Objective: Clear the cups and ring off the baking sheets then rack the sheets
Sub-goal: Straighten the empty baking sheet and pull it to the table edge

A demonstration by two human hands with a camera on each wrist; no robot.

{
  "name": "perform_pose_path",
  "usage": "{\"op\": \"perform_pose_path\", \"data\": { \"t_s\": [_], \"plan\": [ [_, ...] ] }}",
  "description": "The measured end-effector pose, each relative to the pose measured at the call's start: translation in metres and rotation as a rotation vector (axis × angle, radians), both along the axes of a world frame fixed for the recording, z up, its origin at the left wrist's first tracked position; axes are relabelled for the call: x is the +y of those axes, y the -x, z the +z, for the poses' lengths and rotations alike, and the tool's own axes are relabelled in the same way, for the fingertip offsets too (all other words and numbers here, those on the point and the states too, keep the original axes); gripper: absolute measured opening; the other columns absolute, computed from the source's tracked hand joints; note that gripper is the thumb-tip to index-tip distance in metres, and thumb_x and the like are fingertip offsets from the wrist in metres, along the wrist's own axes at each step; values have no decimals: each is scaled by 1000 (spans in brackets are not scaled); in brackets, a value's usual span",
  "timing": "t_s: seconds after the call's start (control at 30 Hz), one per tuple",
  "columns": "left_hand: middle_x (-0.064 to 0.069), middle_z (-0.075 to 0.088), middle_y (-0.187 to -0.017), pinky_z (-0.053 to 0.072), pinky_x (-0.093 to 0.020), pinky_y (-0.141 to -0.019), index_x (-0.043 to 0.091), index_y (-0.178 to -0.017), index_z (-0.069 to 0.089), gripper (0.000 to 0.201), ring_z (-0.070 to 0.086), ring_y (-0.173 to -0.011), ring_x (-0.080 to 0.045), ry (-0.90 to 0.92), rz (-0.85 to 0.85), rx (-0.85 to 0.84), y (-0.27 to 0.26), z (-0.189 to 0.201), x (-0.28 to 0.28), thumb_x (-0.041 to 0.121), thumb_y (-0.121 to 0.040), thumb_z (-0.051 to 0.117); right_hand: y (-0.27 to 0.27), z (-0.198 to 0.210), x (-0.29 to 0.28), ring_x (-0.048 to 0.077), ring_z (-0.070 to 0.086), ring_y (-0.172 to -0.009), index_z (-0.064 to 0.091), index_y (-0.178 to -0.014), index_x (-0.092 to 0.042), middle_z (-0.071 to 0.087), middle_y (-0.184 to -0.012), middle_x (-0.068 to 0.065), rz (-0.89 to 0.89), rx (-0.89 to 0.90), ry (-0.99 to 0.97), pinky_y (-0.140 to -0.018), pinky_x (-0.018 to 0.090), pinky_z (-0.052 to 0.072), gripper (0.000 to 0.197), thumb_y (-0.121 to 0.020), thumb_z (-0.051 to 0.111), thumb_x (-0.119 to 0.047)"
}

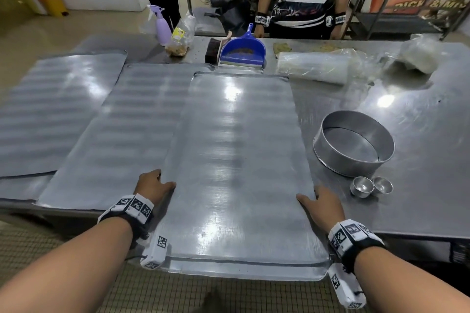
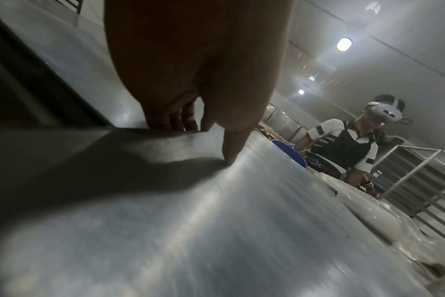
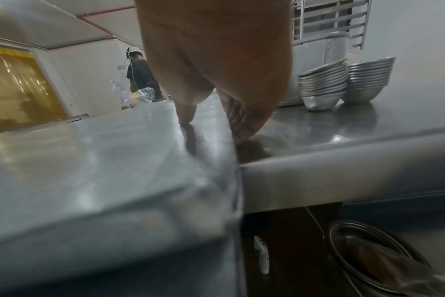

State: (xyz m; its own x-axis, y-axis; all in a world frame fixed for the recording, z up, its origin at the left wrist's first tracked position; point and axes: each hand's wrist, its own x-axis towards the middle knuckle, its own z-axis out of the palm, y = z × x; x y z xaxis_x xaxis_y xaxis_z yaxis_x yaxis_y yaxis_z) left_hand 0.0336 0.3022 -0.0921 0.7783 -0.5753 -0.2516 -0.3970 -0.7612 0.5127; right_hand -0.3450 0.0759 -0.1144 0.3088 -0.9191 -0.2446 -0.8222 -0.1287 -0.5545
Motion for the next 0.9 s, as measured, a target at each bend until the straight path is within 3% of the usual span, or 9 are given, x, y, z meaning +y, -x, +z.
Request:
{"op": "perform_pose_path", "data": {
  "t_s": [0.13, 0.2, 0.3, 0.37, 0.43, 0.5, 0.63, 0.8, 0.9],
  "plan": [
    [-3, 53, -70, 38, -29, -67, 10, -78, 56, 26, 51, -71, -25, -45, 1, -18, 4, 4, 3, 26, -87, 74, 0, 4, 4, 22, 55, -81, 61, -91, -20, 57, -78, -8, 47, 4, 6, -66, 28, 38, 24, -90, 68, -43],
    [-7, 65, -79, 41, -29, -71, 7, -86, 66, 22, 56, -76, -26, -60, -2, -4, 2, 4, 5, 27, -86, 75, 3, 5, 2, 26, 56, -84, 56, -90, -21, 55, -76, -8, 70, 25, 16, -66, 28, 36, 23, -91, 66, -42],
    [-13, 71, -98, 45, -29, -75, 5, -102, 70, 33, 60, -84, -29, -115, -30, 18, 2, 7, 5, 31, -84, 76, 5, 5, -5, 31, 62, -101, 61, -107, -14, 66, -101, 6, 120, 90, -18, -76, 30, 39, 34, -93, 61, -45],
    [-17, 65, -107, 49, -34, -80, 2, -115, 62, 59, 60, -95, -33, -223, -77, 4, 5, 10, 2, 46, -79, 76, 7, 6, -10, 32, 58, -111, 56, -120, -14, 62, -118, 12, 151, 169, -46, -84, 34, 43, 47, -91, 57, -51],
    [-23, 54, -127, 48, -43, -96, 9, -135, 49, 82, 54, -117, -42, -324, -161, -99, 12, 17, 1, 59, -75, 74, 9, 10, -11, 33, 51, -122, 51, -133, -20, 54, -131, 13, 194, 215, 10, -95, 40, 44, 57, -88, 56, -54],
    [-18, 48, -137, 46, -44, -102, 18, -143, 46, 81, 53, -122, -36, -251, -257, -136, 29, 28, 2, 58, -78, 74, 8, 20, -5, 30, 51, -125, 53, -136, -25, 53, -135, 10, 247, 175, 116, -101, 40, 42, 54, -89, 59, -51],
    [2, 66, -112, 50, -30, -83, 28, -123, 59, 59, 62, -94, -13, -226, -504, -4, 90, 53, 11, 62, -77, 75, 3, 48, 35, 10, 62, -93, 64, -110, -29, 63, -103, -11, 549, 57, 86, -80, 30, 49, 39, -87, 60, -60],
    [16, 65, -91, 54, -25, -74, 35, -100, 61, 84, 62, -82, -2, -389, -726, 72, 148, 49, 36, 85, -35, 76, 12, 48, 87, 1, 52, -78, 52, -84, -38, 56, -85, -17, 1056, 232, 44, -66, 22, 42, 57, -57, 66, -86],
    [15, 62, -93, 48, -22, -69, 32, -96, 61, 56, 57, -83, -4, -402, -824, -18, 165, 43, 47, 60, -55, 87, 13, 40, 96, 3, 49, -79, 51, -93, -37, 53, -86, -18, 1158, 271, 120, -63, 21, 34, 53, -64, 71, -76]
  ]
}}
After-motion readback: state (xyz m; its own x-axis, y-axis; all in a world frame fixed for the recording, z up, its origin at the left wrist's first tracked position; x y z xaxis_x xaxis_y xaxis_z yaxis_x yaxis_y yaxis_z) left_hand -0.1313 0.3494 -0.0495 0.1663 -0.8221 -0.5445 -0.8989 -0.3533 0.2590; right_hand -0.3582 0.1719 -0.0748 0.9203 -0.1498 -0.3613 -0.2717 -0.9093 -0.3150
